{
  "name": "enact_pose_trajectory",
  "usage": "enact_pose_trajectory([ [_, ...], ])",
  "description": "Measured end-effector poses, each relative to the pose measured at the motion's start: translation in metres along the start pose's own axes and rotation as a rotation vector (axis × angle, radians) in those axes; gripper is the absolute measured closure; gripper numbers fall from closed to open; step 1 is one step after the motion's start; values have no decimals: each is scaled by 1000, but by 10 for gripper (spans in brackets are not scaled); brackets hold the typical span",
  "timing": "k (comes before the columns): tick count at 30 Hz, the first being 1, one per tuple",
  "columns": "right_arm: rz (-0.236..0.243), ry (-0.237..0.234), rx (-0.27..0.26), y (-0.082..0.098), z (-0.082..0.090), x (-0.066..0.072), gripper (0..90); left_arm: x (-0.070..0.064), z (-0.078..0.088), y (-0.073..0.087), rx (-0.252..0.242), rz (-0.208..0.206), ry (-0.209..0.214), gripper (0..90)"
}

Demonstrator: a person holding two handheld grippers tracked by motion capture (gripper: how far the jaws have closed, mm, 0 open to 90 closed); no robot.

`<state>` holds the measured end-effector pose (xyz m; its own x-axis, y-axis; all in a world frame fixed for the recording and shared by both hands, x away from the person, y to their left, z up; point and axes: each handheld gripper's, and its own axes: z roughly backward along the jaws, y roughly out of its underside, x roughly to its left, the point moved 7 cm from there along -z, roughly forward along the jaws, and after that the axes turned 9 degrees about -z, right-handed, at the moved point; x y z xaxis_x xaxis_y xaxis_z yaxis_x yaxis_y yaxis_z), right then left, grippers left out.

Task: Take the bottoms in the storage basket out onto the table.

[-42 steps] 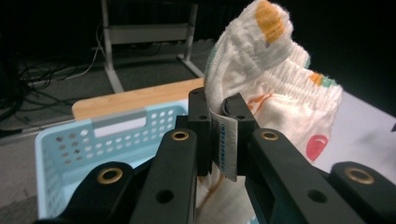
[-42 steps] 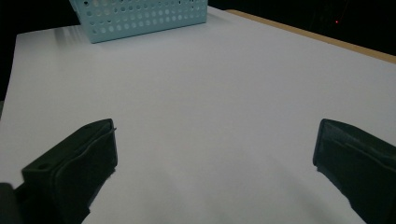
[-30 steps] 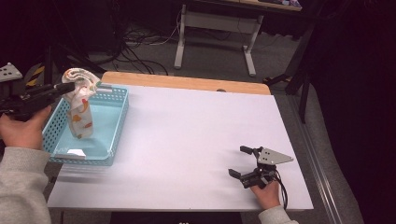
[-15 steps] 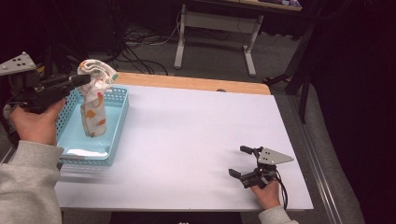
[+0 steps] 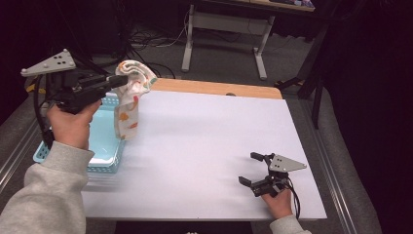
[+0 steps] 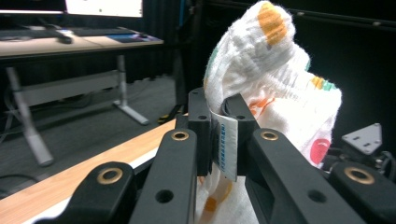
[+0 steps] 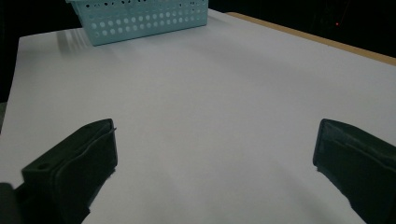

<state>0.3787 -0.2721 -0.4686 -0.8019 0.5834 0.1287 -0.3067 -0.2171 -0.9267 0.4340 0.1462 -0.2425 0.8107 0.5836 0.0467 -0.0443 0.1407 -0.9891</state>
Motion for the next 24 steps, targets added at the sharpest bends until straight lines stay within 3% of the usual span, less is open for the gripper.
enact_pose_trajectory([
  [13, 3, -3, 0, 0, 0, 0, 5, -32, -56, 9, -2, 19, 120, 845],
  [24, 4, -5, -1, 0, 0, 1, 5, -55, -89, 21, 9, 45, 194, 845],
])
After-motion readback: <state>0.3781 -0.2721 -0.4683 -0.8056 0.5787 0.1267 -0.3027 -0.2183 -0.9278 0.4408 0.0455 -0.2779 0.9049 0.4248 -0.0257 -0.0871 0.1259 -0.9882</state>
